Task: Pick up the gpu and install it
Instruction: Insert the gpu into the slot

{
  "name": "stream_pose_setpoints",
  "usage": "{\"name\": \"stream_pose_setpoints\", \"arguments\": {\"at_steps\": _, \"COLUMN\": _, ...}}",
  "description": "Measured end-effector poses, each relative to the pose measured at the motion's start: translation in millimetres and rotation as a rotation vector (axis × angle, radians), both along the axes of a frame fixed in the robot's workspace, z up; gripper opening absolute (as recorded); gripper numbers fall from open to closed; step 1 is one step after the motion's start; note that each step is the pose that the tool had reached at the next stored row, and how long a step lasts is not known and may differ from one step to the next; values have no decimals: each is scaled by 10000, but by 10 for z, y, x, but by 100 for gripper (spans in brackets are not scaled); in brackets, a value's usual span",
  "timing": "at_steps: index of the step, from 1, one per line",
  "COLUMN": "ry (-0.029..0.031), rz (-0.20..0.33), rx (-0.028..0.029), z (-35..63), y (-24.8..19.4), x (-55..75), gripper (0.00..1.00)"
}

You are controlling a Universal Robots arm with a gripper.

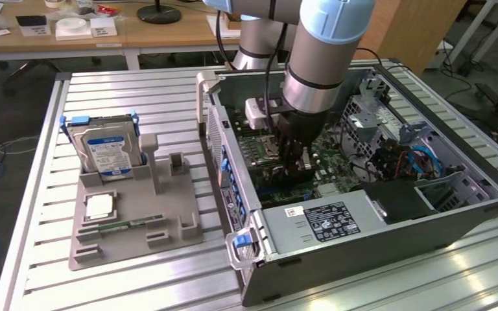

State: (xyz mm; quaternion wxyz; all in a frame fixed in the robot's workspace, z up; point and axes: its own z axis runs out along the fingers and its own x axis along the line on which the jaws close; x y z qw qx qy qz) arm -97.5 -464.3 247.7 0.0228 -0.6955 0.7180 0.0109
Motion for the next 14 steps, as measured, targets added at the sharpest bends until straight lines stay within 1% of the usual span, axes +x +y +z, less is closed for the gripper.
{"name": "stream_pose_setpoints", "arguments": {"at_steps": 14, "ry": 2, "rz": 2, "rx": 5, "z": -17, "y": 2, "x": -13, "gripper": 27}}
